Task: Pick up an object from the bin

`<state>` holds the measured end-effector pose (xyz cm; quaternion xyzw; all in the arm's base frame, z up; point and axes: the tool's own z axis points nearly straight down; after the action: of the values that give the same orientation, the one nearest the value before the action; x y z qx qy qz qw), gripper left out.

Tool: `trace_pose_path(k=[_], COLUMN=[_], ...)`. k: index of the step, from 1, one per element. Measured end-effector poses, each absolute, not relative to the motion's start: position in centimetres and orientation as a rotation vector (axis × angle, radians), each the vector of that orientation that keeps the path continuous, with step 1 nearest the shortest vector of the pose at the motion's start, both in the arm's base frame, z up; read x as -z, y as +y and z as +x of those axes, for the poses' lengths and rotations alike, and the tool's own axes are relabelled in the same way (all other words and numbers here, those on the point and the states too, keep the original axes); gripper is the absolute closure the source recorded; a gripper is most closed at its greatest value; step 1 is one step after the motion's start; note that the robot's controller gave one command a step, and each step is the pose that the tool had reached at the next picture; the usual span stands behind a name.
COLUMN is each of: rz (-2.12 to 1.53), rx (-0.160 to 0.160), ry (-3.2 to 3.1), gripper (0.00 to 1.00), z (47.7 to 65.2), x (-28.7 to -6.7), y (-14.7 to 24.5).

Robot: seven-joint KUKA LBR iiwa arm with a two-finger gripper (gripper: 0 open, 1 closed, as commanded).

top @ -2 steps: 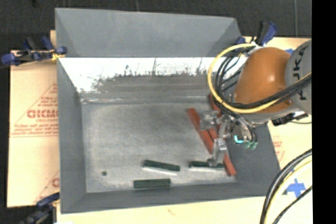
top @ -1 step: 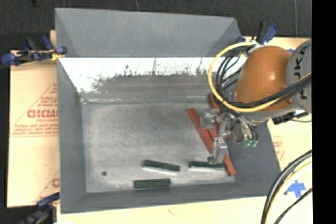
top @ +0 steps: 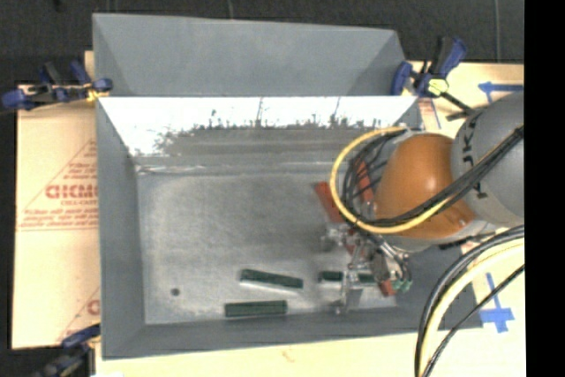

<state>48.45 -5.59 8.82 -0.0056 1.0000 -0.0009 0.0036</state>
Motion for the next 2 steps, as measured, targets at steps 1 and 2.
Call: trace_pose_path(k=[1, 2], rz=[-0.035, 0.192], rx=[0.003, -0.001], ry=[3.132, 3.133], gripper=[0.0, 0.0], z=[47.6, 48.1], x=[-8.3, -9.9], y=[-5.6, -7.9])
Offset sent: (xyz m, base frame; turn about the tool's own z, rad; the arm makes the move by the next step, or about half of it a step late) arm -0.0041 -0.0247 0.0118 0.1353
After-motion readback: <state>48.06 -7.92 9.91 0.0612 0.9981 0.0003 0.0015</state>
